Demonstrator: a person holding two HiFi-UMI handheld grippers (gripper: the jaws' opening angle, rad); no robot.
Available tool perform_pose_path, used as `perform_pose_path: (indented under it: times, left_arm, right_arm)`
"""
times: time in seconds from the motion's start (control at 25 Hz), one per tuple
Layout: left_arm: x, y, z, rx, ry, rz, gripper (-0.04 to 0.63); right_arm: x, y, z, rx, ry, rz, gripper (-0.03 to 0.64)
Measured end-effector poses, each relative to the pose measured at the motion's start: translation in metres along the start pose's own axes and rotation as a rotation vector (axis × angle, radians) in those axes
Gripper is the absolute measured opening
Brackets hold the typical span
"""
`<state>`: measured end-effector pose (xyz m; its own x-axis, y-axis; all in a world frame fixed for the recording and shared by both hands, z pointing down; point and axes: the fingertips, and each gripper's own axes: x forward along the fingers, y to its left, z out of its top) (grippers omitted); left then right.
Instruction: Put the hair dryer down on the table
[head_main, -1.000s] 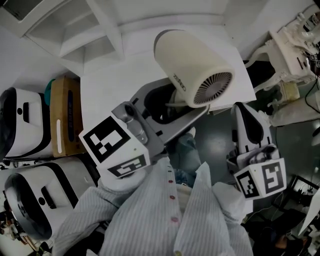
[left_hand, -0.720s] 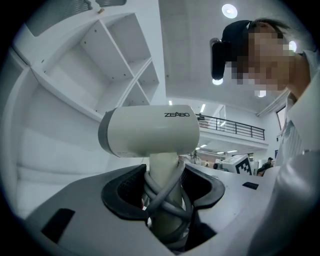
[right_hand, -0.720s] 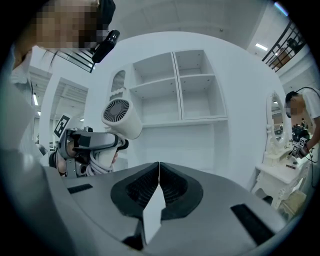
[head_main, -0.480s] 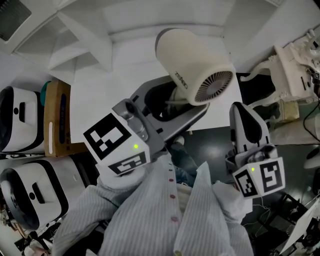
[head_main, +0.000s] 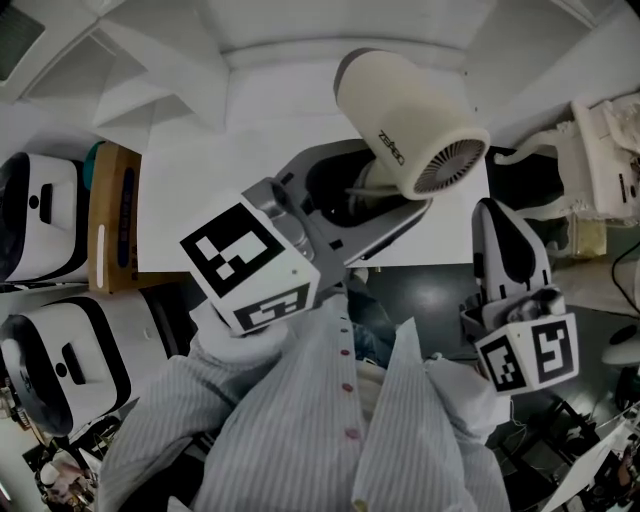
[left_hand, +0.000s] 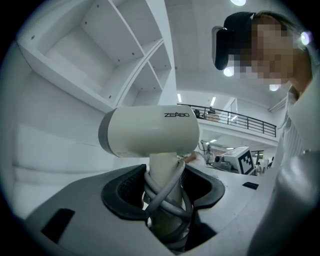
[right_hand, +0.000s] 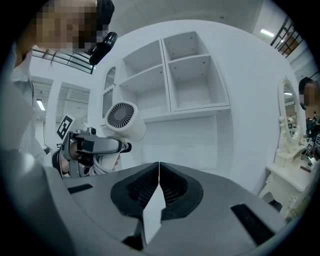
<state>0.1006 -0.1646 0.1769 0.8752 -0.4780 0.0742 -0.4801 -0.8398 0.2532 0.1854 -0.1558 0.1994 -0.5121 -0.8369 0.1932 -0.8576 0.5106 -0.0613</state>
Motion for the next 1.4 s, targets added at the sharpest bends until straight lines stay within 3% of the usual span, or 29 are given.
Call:
perform_pose_path:
  times: [0.8,1.08,1.4]
  left_arm:
    - [0.035,0.055,-0.023,0.044,0.124,0.004,0.219]
    - [0.044,0.073,-0.056,0.082,0.24,0.009,0.219]
    - [0.053,0.084,-0.114,0.063,0.387,-0.004,0.219]
  right_arm:
    - [0.046,-0.03,-0.009,0.048,0.013,-0.018,0.012]
    - [0.052,-0.027,-0.027,0.068,0.057,-0.022,0.012]
    - [0.054,-0.028,-0.052,0.105,0.107,-0.024,0.012]
